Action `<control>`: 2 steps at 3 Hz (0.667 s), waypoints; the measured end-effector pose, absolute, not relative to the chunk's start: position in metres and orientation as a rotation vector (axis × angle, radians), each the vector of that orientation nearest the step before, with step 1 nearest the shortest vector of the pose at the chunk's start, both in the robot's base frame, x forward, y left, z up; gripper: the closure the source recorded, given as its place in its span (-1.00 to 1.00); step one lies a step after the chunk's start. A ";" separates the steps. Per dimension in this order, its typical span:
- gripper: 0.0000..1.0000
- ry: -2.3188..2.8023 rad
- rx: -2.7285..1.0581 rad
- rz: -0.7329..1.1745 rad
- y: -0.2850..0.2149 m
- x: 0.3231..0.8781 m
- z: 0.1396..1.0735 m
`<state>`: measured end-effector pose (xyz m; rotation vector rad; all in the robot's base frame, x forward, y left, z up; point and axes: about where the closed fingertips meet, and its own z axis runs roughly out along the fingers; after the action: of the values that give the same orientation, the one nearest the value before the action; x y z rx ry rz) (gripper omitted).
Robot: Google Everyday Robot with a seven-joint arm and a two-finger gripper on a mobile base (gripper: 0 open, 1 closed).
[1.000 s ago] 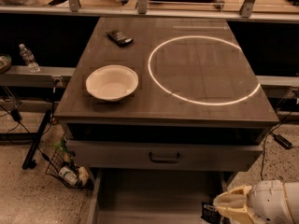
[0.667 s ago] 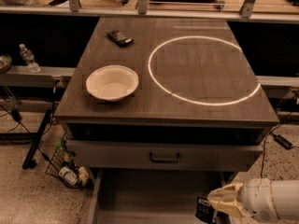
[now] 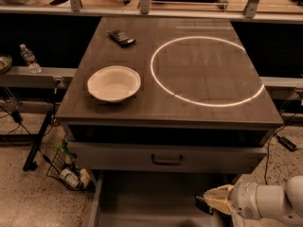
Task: Place rxbar blueberry into middle drawer
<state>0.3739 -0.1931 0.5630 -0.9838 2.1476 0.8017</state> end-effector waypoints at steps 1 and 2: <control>1.00 2.171 -0.921 0.813 -0.194 0.377 0.531; 1.00 2.190 -0.873 0.838 -0.189 0.382 0.501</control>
Offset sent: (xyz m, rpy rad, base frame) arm 0.0124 0.0056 -0.0844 0.0548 0.0638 -0.1002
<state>0.3815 -0.1887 0.5009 -0.8734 2.1901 0.8381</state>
